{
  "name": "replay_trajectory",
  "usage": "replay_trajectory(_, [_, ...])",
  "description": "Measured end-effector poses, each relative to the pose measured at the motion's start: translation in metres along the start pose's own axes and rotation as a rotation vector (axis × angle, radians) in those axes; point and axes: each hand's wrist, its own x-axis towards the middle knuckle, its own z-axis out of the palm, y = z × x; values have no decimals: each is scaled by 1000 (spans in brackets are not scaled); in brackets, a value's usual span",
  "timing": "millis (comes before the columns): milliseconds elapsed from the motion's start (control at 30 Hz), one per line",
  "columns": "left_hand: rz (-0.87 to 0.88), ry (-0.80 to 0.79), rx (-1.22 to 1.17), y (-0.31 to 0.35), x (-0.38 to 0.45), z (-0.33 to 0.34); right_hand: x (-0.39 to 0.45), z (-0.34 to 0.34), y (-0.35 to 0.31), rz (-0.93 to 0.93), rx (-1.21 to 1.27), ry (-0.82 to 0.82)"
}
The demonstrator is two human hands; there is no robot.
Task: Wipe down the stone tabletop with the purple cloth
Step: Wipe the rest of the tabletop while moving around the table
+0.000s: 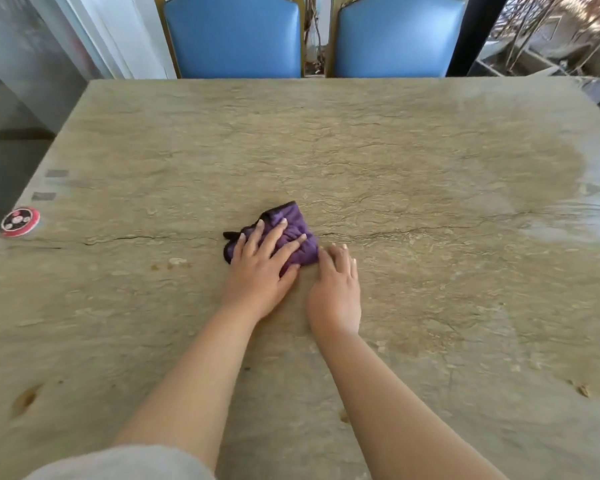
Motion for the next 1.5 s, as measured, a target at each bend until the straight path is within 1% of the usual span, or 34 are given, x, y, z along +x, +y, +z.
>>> replay_trajectory(33, [27,-44,6,-15,2,-4,0,11,-17,0,26,-5])
replay_trajectory(67, [0,-65,13,-31,6,-9,0,21,-32,15,29,6])
replay_trajectory(100, [-68,-74,23,-49,11,-13,0,30,-42,29,9,21])
replay_trajectory(167, [-297,-90,29,-84,17,-23,-2,45,-52,15,-102,19])
replay_trajectory(233, [-510,-74,3,-114,14,-32,-1,52,-53,-6,-206,3])
replay_trajectory(300, [-631,-64,-37,-121,6,-37,0,53,-55,-11,-249,-5])
replay_trajectory(367, [-654,-60,-35,-105,-11,-33,0,52,-57,-16,-262,-16])
replay_trajectory(400, [-600,-31,-17,-93,-25,-30,0,51,-58,-17,-259,-11])
replay_trajectory(433, [-488,8,-3,-84,-42,-27,-1,50,-57,-15,-252,-7])
replay_trajectory(500, [-183,27,13,-78,-78,-21,-5,49,-58,-18,-220,-22])
replay_trajectory(533, [-32,-8,21,-84,-95,-21,-9,49,-62,-29,-189,-39])
replay_trajectory(567, [72,-49,26,-97,-106,-24,-15,51,-69,-46,-146,-60])
replay_trajectory(600, [109,-84,38,-112,-110,-28,-21,55,-79,-72,-107,-81])
replay_trajectory(633, [67,-91,56,-129,-108,-31,-26,61,-88,-110,-91,-107])
replay_trajectory(667, [-38,-77,69,-145,-103,-34,-31,67,-96,-158,-102,-132])
replay_trajectory(733, [-374,-59,39,-174,-86,-43,-37,77,-103,-236,-156,-150])
replay_trajectory(800, [-689,-52,-43,-193,-71,-51,-36,81,-102,-248,-188,-132])
replay_trajectory(833, [-783,-40,-73,-195,-66,-53,-35,82,-101,-245,-200,-127])
replay_trajectory(900, [-854,-24,-99,-185,-63,-53,-34,82,-102,-245,-219,-124])
replay_trajectory(967, [-808,-5,-73,-162,-76,-47,-36,82,-105,-249,-224,-134])
replay_trajectory(1000, [-723,13,-49,-149,-90,-43,-36,81,-106,-248,-218,-137])
replay_trajectory(1067, [-461,17,-46,-130,-121,-41,-37,77,-106,-236,-212,-146])
replay_trajectory(1133, [-223,-51,-91,-127,-151,-41,-37,75,-109,-212,-205,-182])
replay_trajectory(1167, [-157,-101,-132,-132,-161,-43,-39,75,-114,-205,-188,-208])
replay_trajectory(1233, [-133,-161,-171,-148,-165,-50,-47,81,-130,-225,-140,-265])
replay_trajectory(1267, [-168,-169,-146,-158,-159,-52,-51,85,-138,-239,-130,-297])
replay_trajectory(1300, [-238,-171,-113,-168,-150,-53,-56,90,-144,-247,-138,-321])
replay_trajectory(1400, [-529,-155,-48,-195,-122,-60,-64,102,-149,-265,-234,-347])
replay_trajectory(1500, [-798,-103,-99,-217,-102,-65,-63,107,-145,-276,-297,-380])
